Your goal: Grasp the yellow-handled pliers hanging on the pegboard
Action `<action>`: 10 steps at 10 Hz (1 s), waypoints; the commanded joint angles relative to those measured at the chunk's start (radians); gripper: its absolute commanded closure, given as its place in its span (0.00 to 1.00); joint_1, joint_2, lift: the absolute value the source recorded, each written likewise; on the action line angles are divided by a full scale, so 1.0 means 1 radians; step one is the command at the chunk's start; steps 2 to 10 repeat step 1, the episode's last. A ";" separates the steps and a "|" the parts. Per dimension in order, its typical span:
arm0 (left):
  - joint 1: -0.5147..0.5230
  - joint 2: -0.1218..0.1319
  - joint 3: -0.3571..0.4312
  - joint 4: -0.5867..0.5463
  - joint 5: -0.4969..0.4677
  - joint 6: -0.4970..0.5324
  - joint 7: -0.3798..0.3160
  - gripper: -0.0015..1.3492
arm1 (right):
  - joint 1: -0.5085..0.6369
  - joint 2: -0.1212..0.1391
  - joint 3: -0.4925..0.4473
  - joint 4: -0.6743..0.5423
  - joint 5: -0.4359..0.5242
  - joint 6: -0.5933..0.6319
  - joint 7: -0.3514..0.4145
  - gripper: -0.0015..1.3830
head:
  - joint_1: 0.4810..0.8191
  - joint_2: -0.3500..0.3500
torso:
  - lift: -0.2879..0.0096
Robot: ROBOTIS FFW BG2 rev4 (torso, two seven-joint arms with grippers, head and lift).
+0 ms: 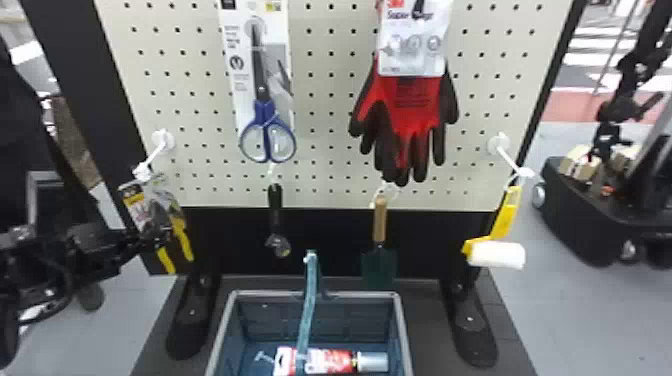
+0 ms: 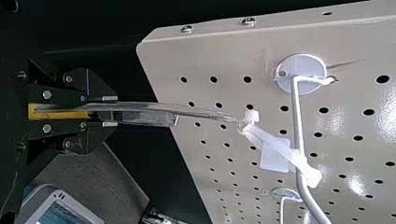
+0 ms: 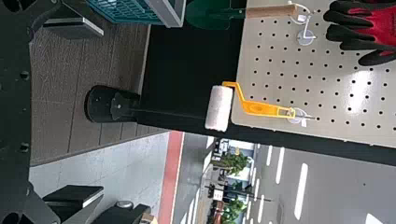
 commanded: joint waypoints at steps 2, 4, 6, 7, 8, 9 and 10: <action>0.004 0.005 -0.008 0.000 0.000 0.005 -0.001 0.90 | 0.000 0.001 0.001 0.000 0.000 0.001 0.000 0.09 | 0.20 0.50 | 0.63; 0.004 0.005 -0.008 0.000 0.000 0.005 -0.001 0.90 | 0.000 0.001 0.001 0.000 0.000 0.001 0.000 0.09 | 0.20 0.50 | 0.63; 0.004 0.005 -0.008 0.000 0.000 0.005 -0.001 0.90 | 0.000 0.001 0.001 0.000 0.000 0.001 0.000 0.09 | 0.20 0.50 | 0.63; 0.004 0.005 -0.008 0.000 0.000 0.005 -0.001 0.90 | 0.000 0.001 0.001 0.000 0.000 0.001 0.000 0.09 | 0.20 0.50 | 0.63; 0.004 0.005 -0.008 0.000 0.000 0.005 -0.001 0.90 | 0.000 0.001 0.001 0.000 0.000 0.001 0.000 0.09 | 0.20 0.50 | 0.63; 0.004 0.005 -0.008 0.000 0.000 0.005 -0.001 0.90 | 0.000 0.001 0.001 0.000 0.000 0.001 0.000 0.09 | 0.20 0.50 | 0.63; 0.004 0.005 -0.008 0.000 0.000 0.005 -0.001 0.90 | 0.000 0.001 0.001 0.000 0.000 0.001 0.000 0.09 | 0.20 0.50 | 0.63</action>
